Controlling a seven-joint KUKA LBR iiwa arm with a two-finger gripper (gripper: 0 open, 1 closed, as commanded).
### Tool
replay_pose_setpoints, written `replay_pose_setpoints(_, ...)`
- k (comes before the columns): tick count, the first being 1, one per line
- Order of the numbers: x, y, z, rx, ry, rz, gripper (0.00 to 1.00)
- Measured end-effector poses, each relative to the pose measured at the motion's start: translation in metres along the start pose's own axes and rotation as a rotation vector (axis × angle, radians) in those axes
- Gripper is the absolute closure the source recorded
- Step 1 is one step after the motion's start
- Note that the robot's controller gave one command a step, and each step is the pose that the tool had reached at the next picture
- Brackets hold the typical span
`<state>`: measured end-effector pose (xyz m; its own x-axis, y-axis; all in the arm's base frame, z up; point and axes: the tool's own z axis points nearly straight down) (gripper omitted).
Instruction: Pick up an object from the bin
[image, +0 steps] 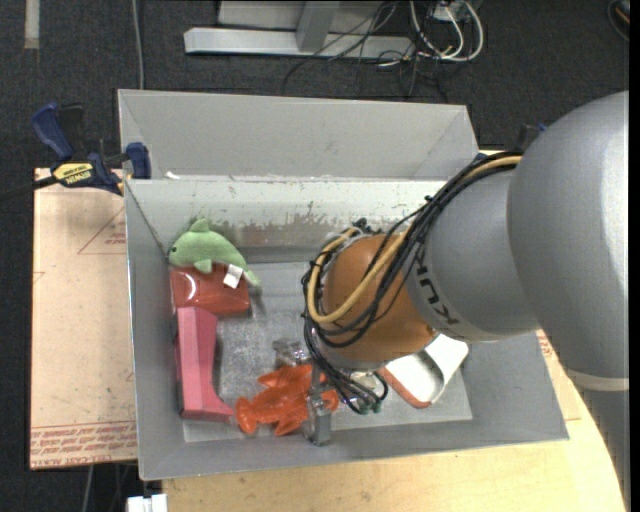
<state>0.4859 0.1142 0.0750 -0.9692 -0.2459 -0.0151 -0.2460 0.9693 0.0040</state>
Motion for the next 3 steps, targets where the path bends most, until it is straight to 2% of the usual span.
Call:
replay_pose_setpoints(1, -0.0071, 0.005, 0.003, 0.004, -0.001, -0.065, 1.0)
replay_pose_setpoints(2, -0.0148, 0.013, 0.0031, 0.004, 0.008, -0.084, 1.0)
replay_pose_setpoints(3, -0.0148, 0.0129, 0.0031, 0.004, 0.008, -0.083, 1.0)
